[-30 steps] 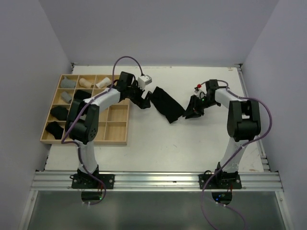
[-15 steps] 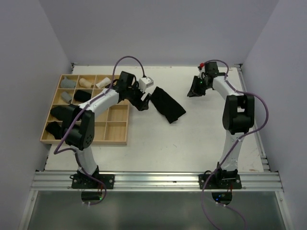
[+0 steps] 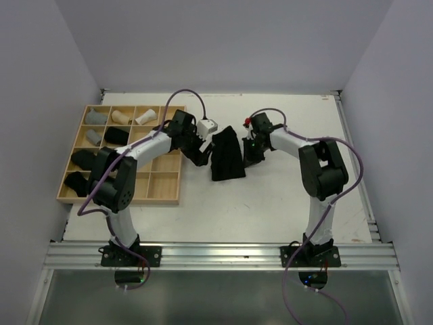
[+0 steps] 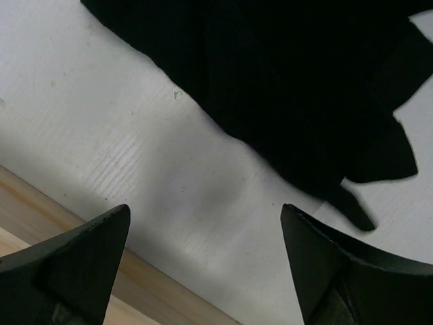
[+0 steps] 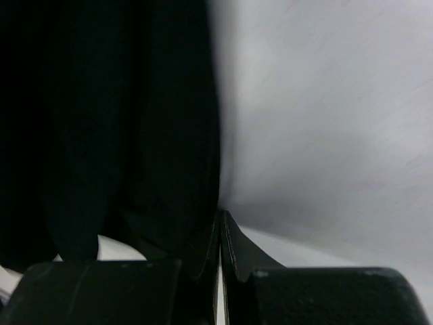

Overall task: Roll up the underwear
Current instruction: Fold the underwear

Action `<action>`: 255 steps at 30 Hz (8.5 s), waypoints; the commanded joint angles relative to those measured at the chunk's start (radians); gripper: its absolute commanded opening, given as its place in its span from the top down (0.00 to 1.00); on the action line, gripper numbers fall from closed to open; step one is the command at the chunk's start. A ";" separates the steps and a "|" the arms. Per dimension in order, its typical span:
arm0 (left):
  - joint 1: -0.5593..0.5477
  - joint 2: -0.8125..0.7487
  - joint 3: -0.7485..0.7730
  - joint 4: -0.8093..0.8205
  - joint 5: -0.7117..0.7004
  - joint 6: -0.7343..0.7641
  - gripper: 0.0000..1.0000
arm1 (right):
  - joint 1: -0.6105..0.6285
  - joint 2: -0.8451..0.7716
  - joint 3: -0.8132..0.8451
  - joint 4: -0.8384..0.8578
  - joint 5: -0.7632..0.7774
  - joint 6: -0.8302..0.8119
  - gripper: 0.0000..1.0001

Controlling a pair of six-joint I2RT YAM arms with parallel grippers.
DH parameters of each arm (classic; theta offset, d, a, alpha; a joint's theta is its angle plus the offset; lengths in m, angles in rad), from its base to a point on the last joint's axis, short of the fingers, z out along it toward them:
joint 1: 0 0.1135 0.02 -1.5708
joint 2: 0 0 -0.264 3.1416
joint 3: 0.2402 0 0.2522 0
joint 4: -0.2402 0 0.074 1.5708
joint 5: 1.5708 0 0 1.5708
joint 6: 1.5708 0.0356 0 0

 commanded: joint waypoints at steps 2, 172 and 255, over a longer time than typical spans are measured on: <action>-0.001 -0.016 -0.081 0.127 -0.018 -0.011 0.01 | 0.113 -0.109 -0.138 0.017 0.070 0.072 0.96; -0.094 -0.025 -0.083 -0.025 0.016 -0.253 0.49 | 0.311 -0.206 -0.454 0.431 0.136 0.540 0.64; -0.167 -0.002 0.043 -0.200 0.192 -0.229 1.00 | 0.313 -0.187 -0.460 0.453 0.113 0.563 0.69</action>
